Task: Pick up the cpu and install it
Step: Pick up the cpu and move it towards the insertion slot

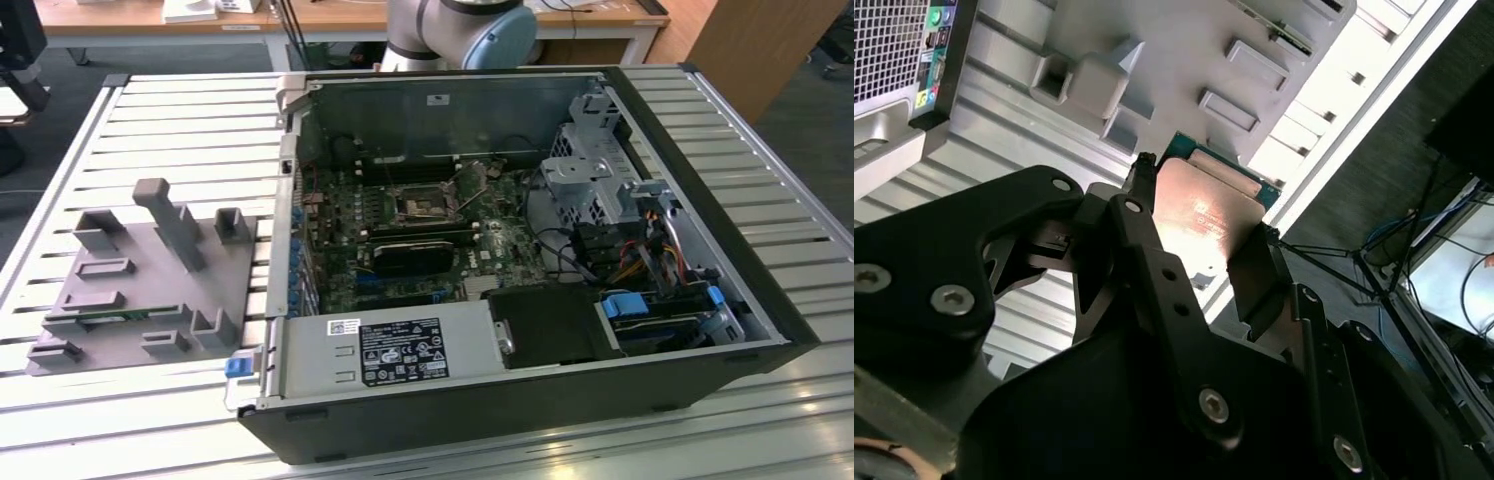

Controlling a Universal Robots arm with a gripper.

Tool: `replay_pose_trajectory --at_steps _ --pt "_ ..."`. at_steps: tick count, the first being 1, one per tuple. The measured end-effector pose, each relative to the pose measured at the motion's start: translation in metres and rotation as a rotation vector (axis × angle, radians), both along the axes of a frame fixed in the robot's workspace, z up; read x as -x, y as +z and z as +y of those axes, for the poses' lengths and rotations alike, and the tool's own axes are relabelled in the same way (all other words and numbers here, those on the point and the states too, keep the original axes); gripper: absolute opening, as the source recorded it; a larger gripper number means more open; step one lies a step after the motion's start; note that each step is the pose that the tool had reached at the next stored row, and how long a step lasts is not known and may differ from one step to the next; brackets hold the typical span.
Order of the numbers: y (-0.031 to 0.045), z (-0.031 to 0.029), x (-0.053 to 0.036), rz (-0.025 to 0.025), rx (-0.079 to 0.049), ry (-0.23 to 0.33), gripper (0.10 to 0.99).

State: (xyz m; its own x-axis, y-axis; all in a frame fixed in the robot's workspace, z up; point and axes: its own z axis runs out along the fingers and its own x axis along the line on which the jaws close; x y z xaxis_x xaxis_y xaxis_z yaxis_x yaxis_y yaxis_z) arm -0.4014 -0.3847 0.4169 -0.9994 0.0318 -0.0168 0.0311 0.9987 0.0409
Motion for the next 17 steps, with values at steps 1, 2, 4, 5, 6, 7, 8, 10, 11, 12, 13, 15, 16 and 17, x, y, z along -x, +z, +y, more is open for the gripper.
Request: replay_pose_trajectory --at_steps 1,2,4,5,6,7,8,10,11,12,13,15,16,17 --pt "0.0000 0.0000 -0.0015 0.0000 0.000 0.000 0.541" --pt "0.0000 0.0000 -0.0031 0.0000 0.000 0.000 0.541" --pt "0.0000 0.0000 -0.0062 0.0000 0.000 0.000 0.541" --pt "0.0000 0.0000 -0.0077 0.0000 0.000 0.000 0.541" --pt "0.0000 0.0000 -0.0090 0.0000 0.000 0.000 0.541" --pt "0.0000 0.0000 -0.0102 -0.0001 0.000 0.000 0.541" --pt "0.0000 0.0000 -0.0113 -0.0001 0.000 0.000 0.541" --pt "0.0000 0.0000 -0.0136 0.0000 0.000 0.000 0.541" --pt "0.0000 0.0000 -0.0148 0.0000 0.000 0.000 0.541" --pt "0.0000 0.0000 -0.0160 0.0000 0.000 0.000 0.541" --pt "0.0000 0.0000 -0.0171 -0.0001 0.000 0.000 0.541" --pt "0.0000 0.0000 -0.0192 0.0000 0.000 0.000 0.541" --pt "0.0000 0.0000 -0.0204 0.0000 0.000 0.000 0.541" --pt "0.0000 0.0000 -0.0218 0.0000 0.000 0.000 0.541"
